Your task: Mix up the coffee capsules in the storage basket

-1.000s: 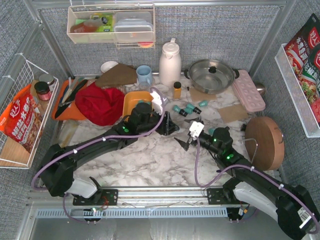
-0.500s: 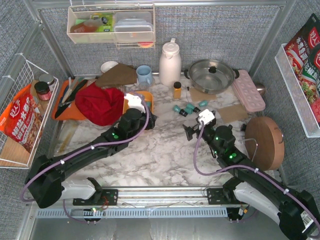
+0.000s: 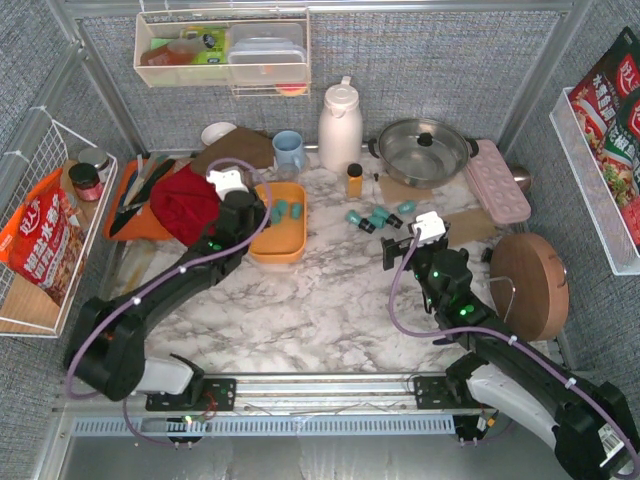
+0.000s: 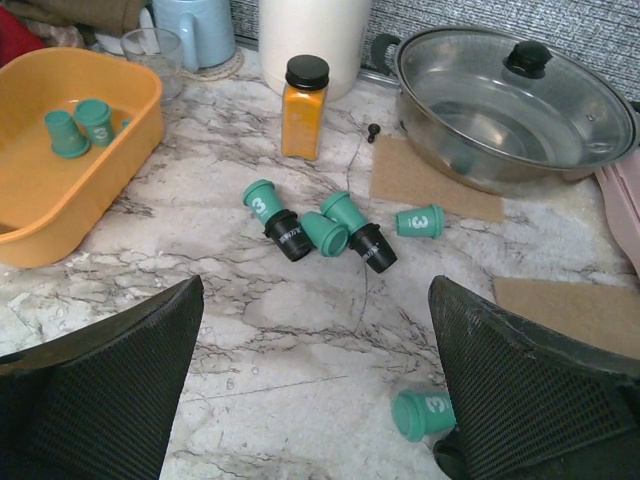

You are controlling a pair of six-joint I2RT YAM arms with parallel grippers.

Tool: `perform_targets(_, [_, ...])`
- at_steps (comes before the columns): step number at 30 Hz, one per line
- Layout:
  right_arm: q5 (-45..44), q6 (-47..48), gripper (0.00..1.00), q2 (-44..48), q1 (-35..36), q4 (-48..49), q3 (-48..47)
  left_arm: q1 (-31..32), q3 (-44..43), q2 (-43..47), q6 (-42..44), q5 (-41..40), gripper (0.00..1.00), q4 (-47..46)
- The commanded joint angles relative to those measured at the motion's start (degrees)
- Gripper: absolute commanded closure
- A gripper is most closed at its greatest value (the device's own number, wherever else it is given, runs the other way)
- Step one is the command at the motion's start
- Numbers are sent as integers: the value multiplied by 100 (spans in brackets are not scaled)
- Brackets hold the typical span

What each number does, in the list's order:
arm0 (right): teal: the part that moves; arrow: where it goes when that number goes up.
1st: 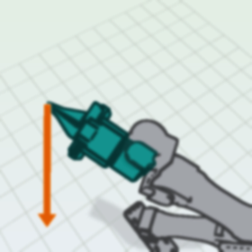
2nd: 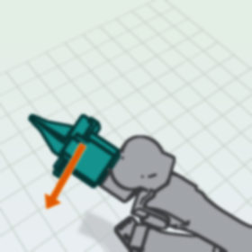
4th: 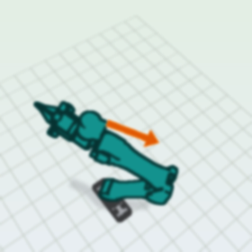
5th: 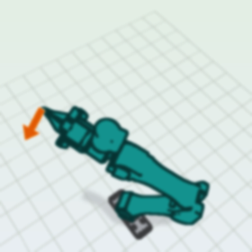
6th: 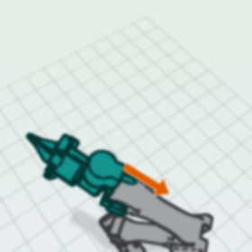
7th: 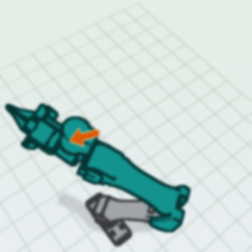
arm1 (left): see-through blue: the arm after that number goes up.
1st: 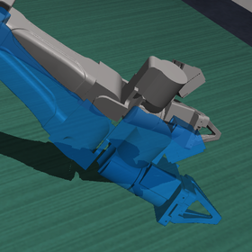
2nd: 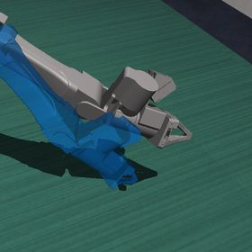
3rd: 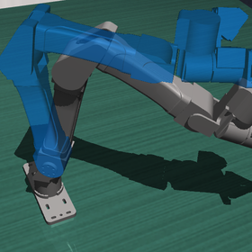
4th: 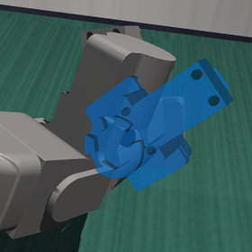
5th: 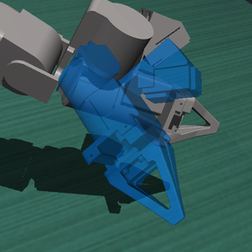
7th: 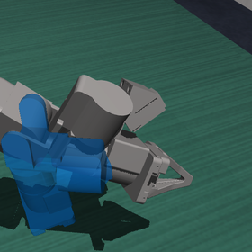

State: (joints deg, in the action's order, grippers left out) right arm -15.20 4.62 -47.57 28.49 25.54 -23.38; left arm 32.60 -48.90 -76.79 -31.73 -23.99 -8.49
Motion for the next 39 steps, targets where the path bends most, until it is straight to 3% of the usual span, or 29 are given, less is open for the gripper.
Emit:
perform_targets(1, [-167, -124, 1, 35, -10, -17, -38, -364, -485, -634, 250, 190, 100, -434])
perform_targets(9, [-256, -134, 1, 21, -26, -105, -56, -815, -1811, -2424, 212, 545, 100, -68])
perform_targets(15, [-243, -170, 1, -90, -36, -185, -116, -1062, -2294, -3148, 41, 1152, 99, 84])
perform_targets(27, [-205, -333, 1, -621, -136, -773, -452, -1124, -2642, -3640, -6, 1323, 56, 295])
perform_targets(33, [-103, -436, 1, -827, -215, -1030, -609, -1124, -2617, -3577, 45, 1423, 25, 215])
perform_targets(39, [99, -606, 2, -1148, -317, -1371, -844, -1126, -2281, -3118, 93, 1430, 9, -18])
